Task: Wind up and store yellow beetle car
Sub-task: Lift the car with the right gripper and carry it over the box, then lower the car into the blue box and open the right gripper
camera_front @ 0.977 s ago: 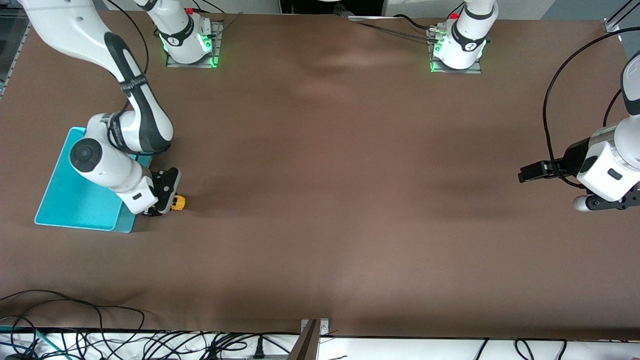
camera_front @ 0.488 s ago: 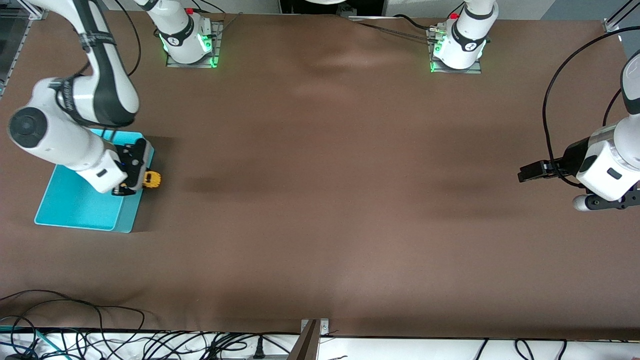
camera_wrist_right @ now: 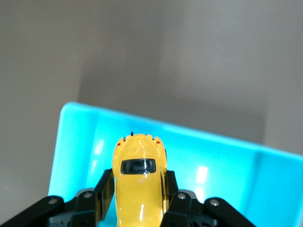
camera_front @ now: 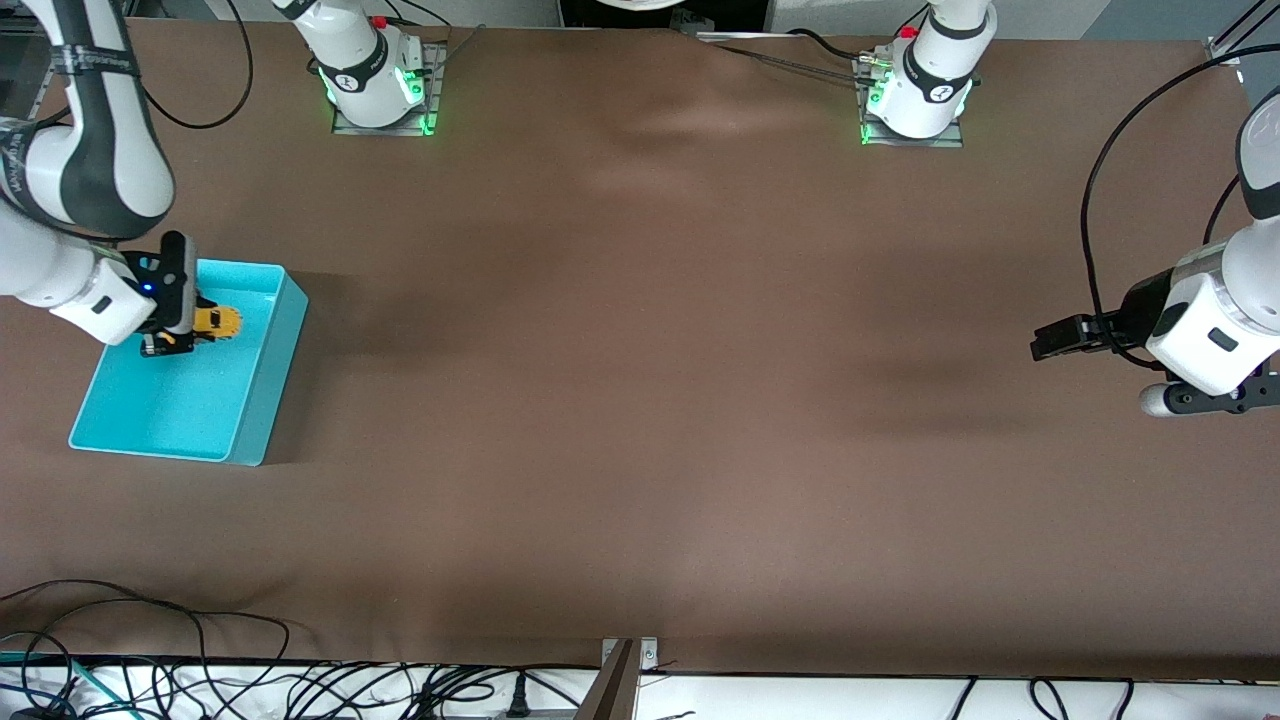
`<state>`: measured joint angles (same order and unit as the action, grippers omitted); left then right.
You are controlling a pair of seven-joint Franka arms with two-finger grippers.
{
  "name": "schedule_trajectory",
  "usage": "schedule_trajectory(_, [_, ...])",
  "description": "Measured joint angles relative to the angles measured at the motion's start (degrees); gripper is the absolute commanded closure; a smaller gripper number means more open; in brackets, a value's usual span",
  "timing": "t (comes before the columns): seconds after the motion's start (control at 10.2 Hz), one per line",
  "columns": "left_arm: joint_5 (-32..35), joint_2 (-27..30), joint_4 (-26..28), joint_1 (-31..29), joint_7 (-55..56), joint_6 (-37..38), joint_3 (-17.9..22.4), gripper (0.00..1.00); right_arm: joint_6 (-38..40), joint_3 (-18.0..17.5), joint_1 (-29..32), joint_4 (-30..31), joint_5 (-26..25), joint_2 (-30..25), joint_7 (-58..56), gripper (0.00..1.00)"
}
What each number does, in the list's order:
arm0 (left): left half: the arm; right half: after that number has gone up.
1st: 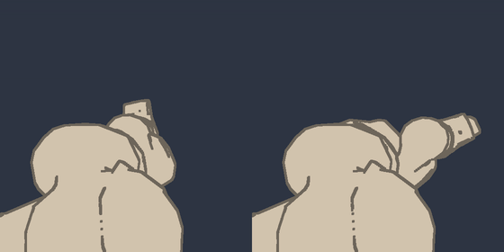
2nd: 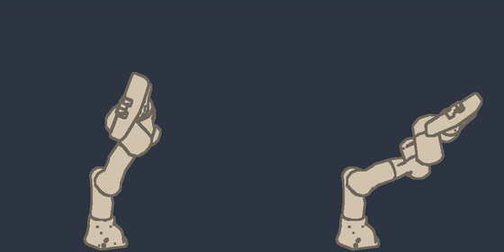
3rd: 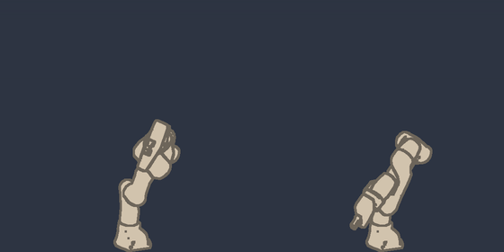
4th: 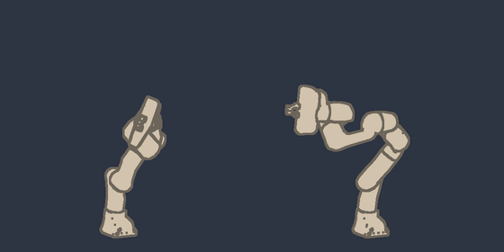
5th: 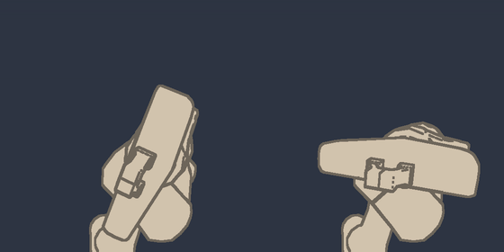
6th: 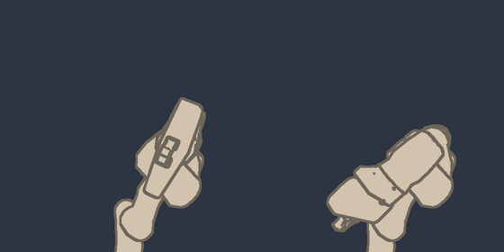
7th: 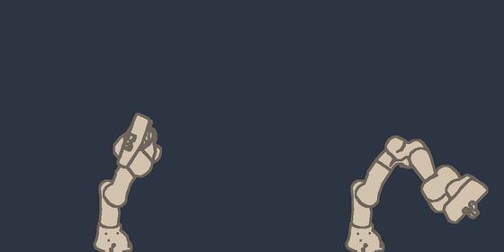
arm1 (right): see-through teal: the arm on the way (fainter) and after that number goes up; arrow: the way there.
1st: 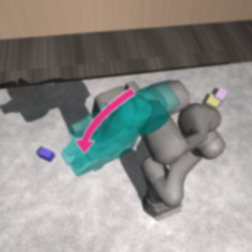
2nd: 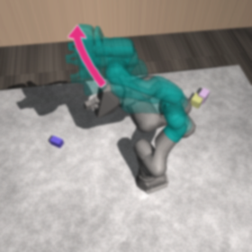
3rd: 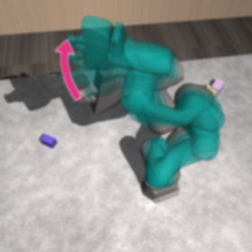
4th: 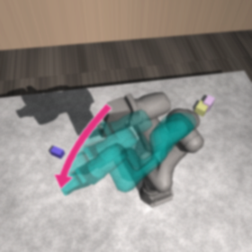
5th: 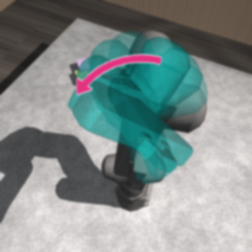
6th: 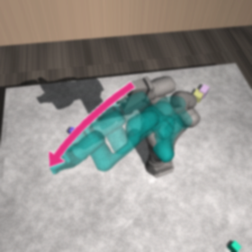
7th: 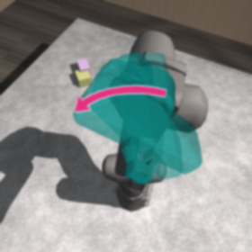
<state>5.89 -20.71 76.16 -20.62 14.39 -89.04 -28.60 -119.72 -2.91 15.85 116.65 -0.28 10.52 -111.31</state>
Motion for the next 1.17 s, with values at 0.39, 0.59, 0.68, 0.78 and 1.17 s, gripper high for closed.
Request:
schedule_trajectory(0.39, [0.00, 0.10, 0.00, 0.00, 0.00, 0.00, -0.01, 0.00, -3.02, 0.01, 7.21, 2.60, 0.00, 3.17, -12.75, 0.90])
schedule_trajectory(0.59, [0.00, 0.12, 0.00, 0.02, 0.00, 0.00, -0.02, 0.00, -7.97, 0.00, 8.99, 5.41, 0.00, 5.13, -15.82, 0.90])
schedule_trajectory(0.68, [0.00, 0.12, 0.00, 0.04, 0.00, 0.01, -0.04, 0.00, -9.45, -0.02, 9.58, 6.00, 0.00, 6.56, -16.30, 0.90])
schedule_trajectory(0.78, [0.00, 0.13, 0.00, 0.07, 0.00, 0.01, -0.09, 0.00, -10.74, -0.02, 9.96, 6.11, 0.00, 8.01, -16.98, 0.90])
schedule_trajectory(1.17, [0.00, 0.14, 0.00, 0.16, 0.00, 0.01, -0.47, 0.00, -15.39, -0.03, 10.49, 6.12, 0.13, 12.61, -18.25, 0.57])
